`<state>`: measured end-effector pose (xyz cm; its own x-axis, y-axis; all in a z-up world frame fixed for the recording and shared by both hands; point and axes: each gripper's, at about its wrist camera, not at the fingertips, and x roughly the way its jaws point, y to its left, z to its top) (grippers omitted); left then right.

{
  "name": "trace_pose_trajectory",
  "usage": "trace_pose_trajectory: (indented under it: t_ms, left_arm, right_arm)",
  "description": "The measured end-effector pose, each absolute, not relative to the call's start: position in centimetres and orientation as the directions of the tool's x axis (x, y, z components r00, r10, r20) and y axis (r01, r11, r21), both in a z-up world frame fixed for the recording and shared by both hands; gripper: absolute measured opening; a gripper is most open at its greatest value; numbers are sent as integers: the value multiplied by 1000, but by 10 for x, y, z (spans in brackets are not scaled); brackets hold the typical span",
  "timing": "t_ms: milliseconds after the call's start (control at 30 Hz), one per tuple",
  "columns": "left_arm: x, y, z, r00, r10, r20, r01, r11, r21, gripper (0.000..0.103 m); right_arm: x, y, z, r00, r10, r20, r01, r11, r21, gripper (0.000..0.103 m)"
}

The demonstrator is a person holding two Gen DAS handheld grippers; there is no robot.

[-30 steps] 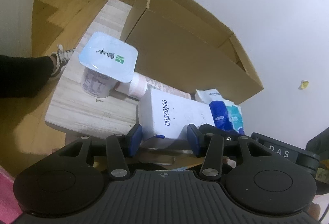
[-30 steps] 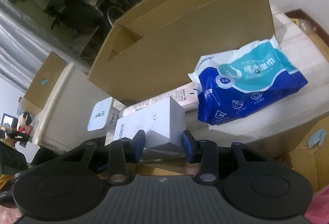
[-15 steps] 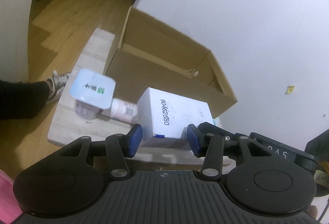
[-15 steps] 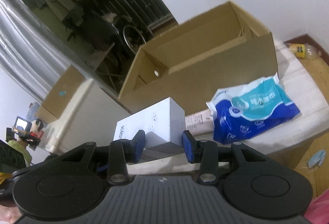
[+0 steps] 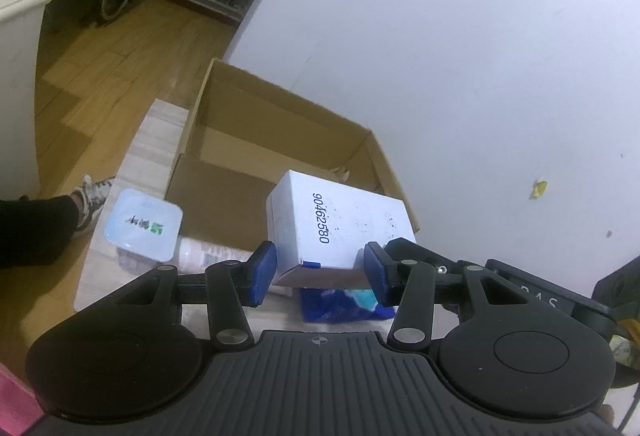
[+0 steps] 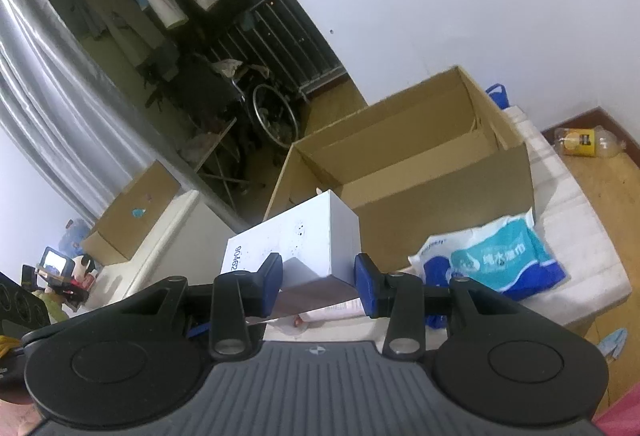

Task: Organize objects
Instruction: 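Lift the white box with the left gripper and carry it over the cardboard box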

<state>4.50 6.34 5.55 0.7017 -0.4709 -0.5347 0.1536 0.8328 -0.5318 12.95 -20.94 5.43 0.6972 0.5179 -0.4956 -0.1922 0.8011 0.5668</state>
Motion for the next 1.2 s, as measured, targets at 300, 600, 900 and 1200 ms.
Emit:
trace_pose_trajectory:
  t_ms: [300, 600, 900, 1200]
  left_arm:
    - [89, 62, 78, 694, -482, -534, 170, 832, -528, 48]
    - [214, 66, 58, 623, -480, -617, 174, 855, -489, 50]
    - [319, 65, 22, 562, -394, -727, 149, 913, -379, 50]
    - [349, 21, -2, 551, -136, -823, 197, 980, -30, 49]
  right_arm:
    - [174, -207, 78, 711, 504, -489, -190, 808, 558, 43]
    - [284, -186, 56, 675, 485, -556, -161, 832, 531, 43]
    - [412, -183, -9, 474, 603, -642, -43, 744, 667, 43]
    - [450, -160, -45, 381, 579, -720, -19, 784, 621, 36]
